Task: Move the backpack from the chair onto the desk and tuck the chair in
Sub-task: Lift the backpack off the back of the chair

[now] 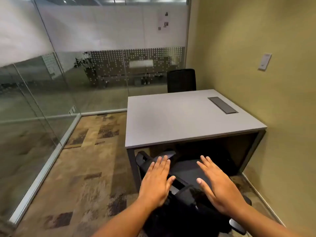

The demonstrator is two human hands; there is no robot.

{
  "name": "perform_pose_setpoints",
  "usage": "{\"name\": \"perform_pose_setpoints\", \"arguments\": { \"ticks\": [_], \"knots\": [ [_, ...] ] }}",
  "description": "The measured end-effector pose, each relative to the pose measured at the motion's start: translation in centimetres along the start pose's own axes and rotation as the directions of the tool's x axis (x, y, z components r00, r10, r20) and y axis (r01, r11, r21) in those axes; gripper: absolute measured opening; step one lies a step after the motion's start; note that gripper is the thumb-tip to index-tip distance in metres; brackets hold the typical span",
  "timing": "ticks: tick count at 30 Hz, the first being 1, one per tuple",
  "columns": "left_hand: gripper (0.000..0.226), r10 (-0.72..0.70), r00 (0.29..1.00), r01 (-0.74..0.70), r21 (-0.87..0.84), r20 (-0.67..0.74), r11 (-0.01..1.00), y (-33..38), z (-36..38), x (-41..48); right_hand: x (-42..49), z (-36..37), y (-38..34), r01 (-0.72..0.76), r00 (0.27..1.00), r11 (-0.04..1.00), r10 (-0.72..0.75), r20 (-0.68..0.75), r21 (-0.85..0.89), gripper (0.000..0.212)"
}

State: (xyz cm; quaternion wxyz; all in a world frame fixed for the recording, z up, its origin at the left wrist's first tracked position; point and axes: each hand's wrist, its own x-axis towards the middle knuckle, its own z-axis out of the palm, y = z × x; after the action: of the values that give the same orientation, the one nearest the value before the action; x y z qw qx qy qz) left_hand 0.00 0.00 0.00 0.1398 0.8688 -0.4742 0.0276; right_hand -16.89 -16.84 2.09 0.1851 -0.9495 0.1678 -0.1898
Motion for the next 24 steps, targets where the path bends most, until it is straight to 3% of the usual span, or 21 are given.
{"name": "perform_pose_setpoints", "arguments": {
  "ticks": [2, 6, 10, 15, 24],
  "knots": [
    [0.063, -0.026, 0.996, 0.032, -0.073, 0.081, 0.997, 0.0, 1.0, -0.6, -0.7, 1.3, -0.1, 0.088, 0.992, 0.994, -0.082, 0.092, -0.064, 0.068],
    [0.058, -0.039, 0.990, 0.046, -0.054, 0.133, 0.997, -0.6, 3.9, -2.0, -2.1, 3.7, 0.0, 0.156, 0.965, 0.984, -0.134, 0.225, -0.082, 0.065],
    [0.060, -0.030, 0.994, 0.038, -0.069, 0.109, 0.997, -1.3, 5.3, -2.4, -3.3, 5.3, -0.2, 0.171, 0.935, 0.982, -0.134, 0.328, -0.087, 0.066],
    [0.080, -0.025, 0.997, 0.031, -0.088, 0.072, 0.996, -1.0, 5.7, -2.7, -3.7, 5.9, 0.0, 0.188, 0.929, 0.971, -0.127, 0.348, -0.147, 0.066],
    [0.074, -0.040, 0.996, 0.048, -0.096, 0.077, 0.994, -0.7, 5.7, -2.7, -1.9, 5.1, -0.4, 0.202, 0.888, 0.970, -0.123, 0.443, -0.135, 0.069]
  ]
}}
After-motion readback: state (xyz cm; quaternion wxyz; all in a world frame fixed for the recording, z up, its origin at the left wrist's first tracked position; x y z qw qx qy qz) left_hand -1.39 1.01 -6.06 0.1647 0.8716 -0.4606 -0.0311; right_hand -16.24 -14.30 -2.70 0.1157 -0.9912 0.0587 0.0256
